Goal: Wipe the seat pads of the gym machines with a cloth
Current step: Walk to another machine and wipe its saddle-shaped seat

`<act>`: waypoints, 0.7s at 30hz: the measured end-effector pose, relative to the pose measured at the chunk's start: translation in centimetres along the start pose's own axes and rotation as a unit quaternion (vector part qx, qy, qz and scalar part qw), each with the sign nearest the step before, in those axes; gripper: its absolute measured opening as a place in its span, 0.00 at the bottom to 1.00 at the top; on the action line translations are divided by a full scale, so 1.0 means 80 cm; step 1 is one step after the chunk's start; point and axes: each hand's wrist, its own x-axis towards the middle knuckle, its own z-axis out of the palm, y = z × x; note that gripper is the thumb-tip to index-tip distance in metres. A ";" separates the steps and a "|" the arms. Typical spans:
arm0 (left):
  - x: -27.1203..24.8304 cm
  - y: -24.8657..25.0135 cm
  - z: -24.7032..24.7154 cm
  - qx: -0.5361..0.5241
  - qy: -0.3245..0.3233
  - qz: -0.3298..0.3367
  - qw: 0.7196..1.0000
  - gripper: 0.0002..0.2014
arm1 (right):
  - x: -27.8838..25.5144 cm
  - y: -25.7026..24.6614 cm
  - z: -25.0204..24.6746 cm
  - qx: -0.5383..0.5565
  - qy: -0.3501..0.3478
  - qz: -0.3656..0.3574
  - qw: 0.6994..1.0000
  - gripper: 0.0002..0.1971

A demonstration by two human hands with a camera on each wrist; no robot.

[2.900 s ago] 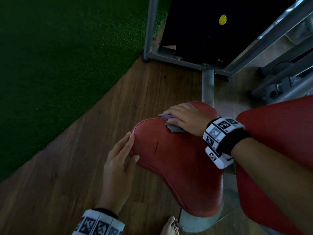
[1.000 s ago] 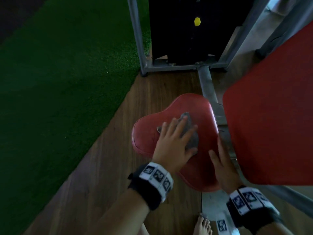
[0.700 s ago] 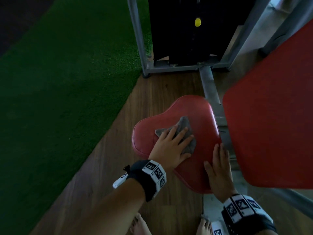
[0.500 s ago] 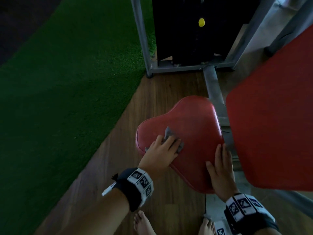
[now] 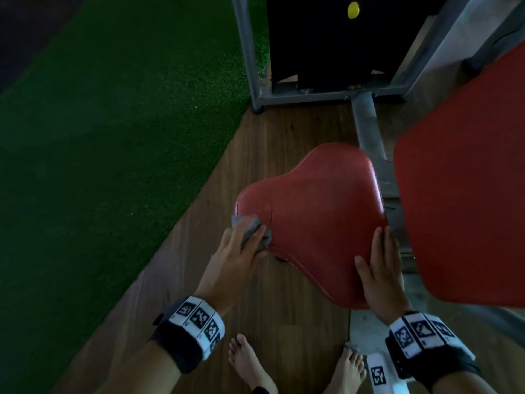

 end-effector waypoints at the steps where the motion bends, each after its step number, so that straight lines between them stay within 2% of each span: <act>1: 0.007 0.009 0.000 0.004 0.016 0.021 1.000 0.21 | 0.000 0.000 0.000 0.002 -0.001 0.001 1.000 0.44; 3: 0.016 0.023 0.000 0.019 0.035 0.072 0.997 0.19 | -0.001 0.000 -0.001 0.003 -0.001 0.001 1.000 0.44; 6: 0.015 0.032 0.003 0.023 0.035 0.106 0.993 0.22 | -0.002 -0.001 -0.002 0.008 -0.004 0.002 1.000 0.44; 10: 0.009 0.000 0.011 0.030 0.002 0.049 0.998 0.22 | -0.001 -0.002 -0.001 0.006 0.002 0.000 1.000 0.44; 12: 0.007 -0.008 0.015 0.027 0.005 0.031 0.999 0.22 | 0.000 -0.003 -0.001 0.002 0.005 -0.004 1.000 0.44; 17: 0.001 0.023 0.023 0.027 0.044 0.119 0.992 0.16 | -0.002 -0.004 -0.001 0.000 0.004 -0.008 1.000 0.44; 19: 0.003 0.021 0.021 -0.002 0.025 0.082 0.996 0.17 | -0.002 -0.004 -0.001 0.002 -0.001 -0.003 1.000 0.44; 21: 0.007 0.015 0.020 -0.001 0.033 0.040 0.999 0.17 | -0.001 -0.003 -0.001 0.003 0.000 -0.001 1.000 0.44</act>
